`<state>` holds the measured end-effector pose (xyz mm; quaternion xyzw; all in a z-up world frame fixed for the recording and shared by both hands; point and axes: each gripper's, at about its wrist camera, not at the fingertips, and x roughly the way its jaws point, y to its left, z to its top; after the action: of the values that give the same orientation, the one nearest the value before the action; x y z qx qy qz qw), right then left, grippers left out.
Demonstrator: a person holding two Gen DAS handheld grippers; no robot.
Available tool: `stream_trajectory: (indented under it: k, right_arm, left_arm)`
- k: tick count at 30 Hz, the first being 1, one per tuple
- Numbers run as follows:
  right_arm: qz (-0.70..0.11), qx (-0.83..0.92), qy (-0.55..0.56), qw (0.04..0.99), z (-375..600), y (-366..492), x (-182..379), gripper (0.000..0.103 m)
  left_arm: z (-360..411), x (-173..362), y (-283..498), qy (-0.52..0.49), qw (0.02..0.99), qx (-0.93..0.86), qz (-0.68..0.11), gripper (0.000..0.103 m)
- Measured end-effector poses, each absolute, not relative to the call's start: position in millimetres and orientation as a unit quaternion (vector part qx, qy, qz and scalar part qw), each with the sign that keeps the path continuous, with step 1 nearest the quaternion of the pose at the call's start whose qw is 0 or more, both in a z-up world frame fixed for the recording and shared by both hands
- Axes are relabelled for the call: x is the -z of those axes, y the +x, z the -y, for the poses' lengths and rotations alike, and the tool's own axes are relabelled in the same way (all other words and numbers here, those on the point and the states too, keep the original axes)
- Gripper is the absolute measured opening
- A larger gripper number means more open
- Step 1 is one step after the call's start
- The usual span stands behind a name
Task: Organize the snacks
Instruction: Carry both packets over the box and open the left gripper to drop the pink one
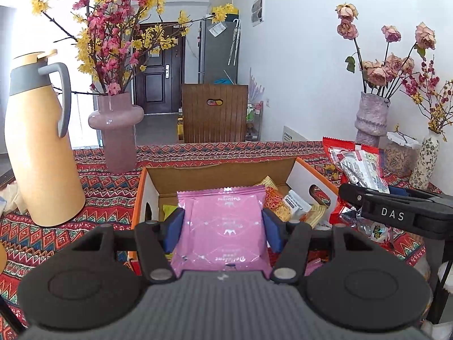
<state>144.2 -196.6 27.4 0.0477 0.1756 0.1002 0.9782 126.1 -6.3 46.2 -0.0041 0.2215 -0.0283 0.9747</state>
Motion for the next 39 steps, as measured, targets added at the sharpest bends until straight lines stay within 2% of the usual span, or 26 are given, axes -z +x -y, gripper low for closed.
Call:
stream_trajectory:
  k: [10, 19, 27, 29, 31, 33, 34, 35, 39]
  right_arm:
    - [-0.170, -0.121, 0.044, 0.977, 173, 186, -34, 0.061]
    - [-0.167, -0.125, 0.052, 0.977, 164, 205, -10, 0.061]
    - [-0.178, -0.124, 0.044, 0.975, 162, 208, -2, 0.062]
    - [-0.181, -0.123, 0.045, 0.975, 162, 208, 0, 0.065]
    - [-0.184, -0.117, 0.048, 0.975, 163, 209, 1, 0.070]
    - [-0.183, -0.108, 0.055, 0.976, 166, 209, 2, 0.084]
    - [-0.183, -0.104, 0.059, 0.976, 168, 209, 2, 0.097]
    - [-0.181, -0.100, 0.064, 0.976, 170, 209, 2, 0.103]
    - [-0.180, -0.095, 0.075, 0.976, 175, 209, 2, 0.103]
  left_arm:
    - [-3, -46, 169, -0.013, 0.975, -0.003, -0.221, 0.060]
    - [-13, -26, 196, -0.024, 0.980, -0.053, -0.192, 0.060]
    - [-17, -11, 203, -0.026, 0.977, -0.047, -0.206, 0.060]
    - [-16, -9, 202, -0.026, 0.977, -0.048, -0.206, 0.060]
    - [-16, -9, 201, -0.027, 0.978, -0.055, -0.201, 0.065]
    - [-17, -9, 198, -0.029, 0.979, -0.062, -0.192, 0.088]
    - [-17, -10, 196, -0.031, 0.980, -0.071, -0.184, 0.094]
    - [-18, -11, 194, -0.032, 0.981, -0.077, -0.177, 0.101]
    - [-21, -11, 191, -0.043, 0.981, -0.086, -0.169, 0.103]
